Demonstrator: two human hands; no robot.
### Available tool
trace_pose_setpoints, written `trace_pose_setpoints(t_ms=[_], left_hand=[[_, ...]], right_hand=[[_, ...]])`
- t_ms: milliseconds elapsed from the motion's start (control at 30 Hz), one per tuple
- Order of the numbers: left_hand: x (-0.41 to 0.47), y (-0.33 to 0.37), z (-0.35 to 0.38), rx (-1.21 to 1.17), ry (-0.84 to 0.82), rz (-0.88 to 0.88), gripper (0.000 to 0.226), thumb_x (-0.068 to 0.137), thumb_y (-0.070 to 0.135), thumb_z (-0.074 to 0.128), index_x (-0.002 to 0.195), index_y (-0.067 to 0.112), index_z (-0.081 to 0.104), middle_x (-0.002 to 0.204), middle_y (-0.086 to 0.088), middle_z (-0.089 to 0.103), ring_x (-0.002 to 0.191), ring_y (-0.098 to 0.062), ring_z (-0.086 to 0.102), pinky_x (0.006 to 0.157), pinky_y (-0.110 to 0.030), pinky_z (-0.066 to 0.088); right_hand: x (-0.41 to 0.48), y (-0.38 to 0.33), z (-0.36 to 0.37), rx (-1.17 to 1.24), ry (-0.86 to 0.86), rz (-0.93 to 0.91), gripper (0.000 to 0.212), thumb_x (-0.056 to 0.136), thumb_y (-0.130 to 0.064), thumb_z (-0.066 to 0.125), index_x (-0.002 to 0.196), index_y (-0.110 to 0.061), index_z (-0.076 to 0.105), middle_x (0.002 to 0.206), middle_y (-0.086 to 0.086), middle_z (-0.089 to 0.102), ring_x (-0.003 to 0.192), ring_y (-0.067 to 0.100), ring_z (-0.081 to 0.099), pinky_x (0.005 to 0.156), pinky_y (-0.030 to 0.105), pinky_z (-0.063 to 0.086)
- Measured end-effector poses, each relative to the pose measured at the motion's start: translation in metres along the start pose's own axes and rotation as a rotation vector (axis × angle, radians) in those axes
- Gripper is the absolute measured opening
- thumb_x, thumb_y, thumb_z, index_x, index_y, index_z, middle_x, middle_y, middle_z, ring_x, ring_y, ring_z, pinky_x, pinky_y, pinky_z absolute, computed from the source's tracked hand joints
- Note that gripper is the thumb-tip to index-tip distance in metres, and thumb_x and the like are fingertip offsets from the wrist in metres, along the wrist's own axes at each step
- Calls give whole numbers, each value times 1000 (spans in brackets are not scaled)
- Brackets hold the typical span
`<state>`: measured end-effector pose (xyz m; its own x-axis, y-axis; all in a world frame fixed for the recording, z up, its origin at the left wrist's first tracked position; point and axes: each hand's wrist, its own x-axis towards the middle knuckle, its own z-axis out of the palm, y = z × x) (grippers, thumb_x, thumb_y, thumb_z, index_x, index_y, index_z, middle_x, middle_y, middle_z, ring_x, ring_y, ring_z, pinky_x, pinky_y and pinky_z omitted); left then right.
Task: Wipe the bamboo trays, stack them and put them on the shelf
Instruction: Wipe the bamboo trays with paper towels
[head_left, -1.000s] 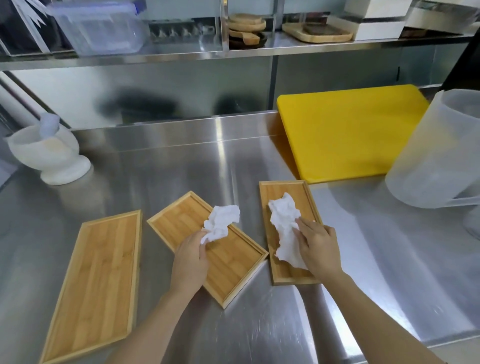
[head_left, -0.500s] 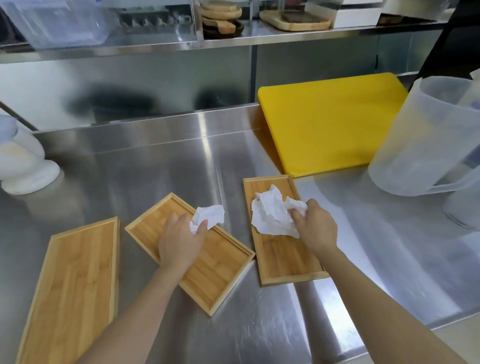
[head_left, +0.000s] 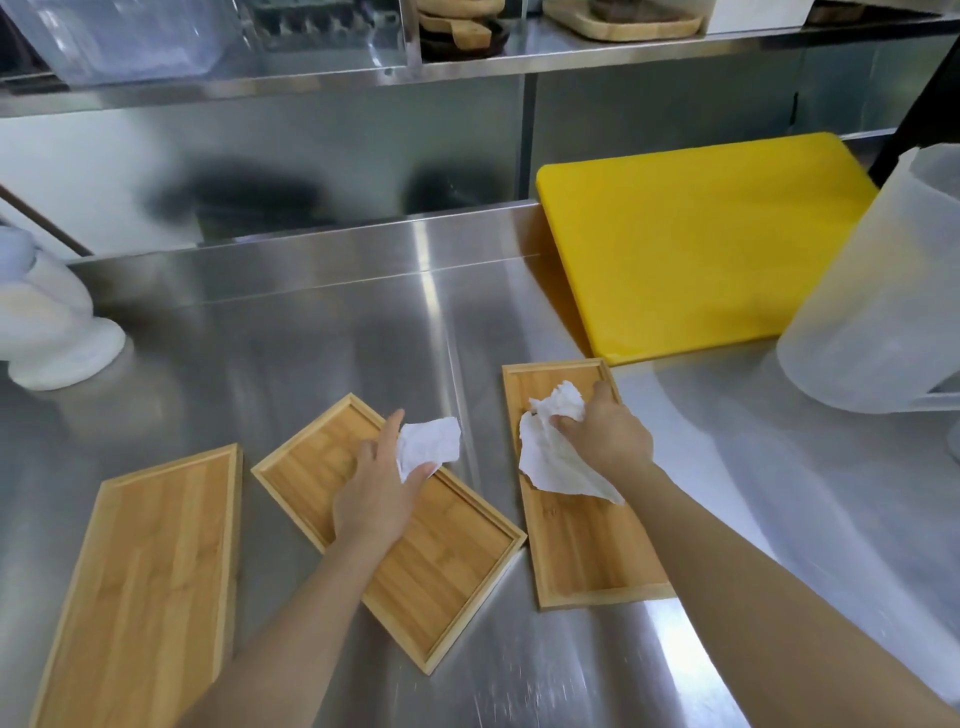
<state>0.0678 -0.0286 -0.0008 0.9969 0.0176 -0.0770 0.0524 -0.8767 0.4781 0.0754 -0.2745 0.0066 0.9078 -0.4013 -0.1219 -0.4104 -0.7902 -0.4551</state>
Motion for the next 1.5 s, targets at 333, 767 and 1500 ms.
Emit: trace_pose_setpoints(t_ms=[333,767,1500], left_hand=[[0,-1,2,-20,58,1,31,94,39,45,115,20,58,104,2,55,77,-15,52,58,-27,38],[5,39,-11,-257,154,-56,13,88,15,50,79,19,42,65,6,49,53,-14,44,44,-27,29],[-30,161,83,172,-272,255,30,93,18,33,115,11,52,151,0,34,109,-30,54,65,-28,37]], right_hand=[[9,-1,0,-52,-30,-63,31,91,-22,45,115,-3,46,106,19,61,97,34,59,76,39,46],[5,6,-30,392,163,-138,16,86,-6,42,102,-7,46,86,6,56,76,28,54,59,32,41],[-52,132,-70,226,231,13,1,83,-9,47,84,-9,48,70,9,52,64,32,47,56,36,37]])
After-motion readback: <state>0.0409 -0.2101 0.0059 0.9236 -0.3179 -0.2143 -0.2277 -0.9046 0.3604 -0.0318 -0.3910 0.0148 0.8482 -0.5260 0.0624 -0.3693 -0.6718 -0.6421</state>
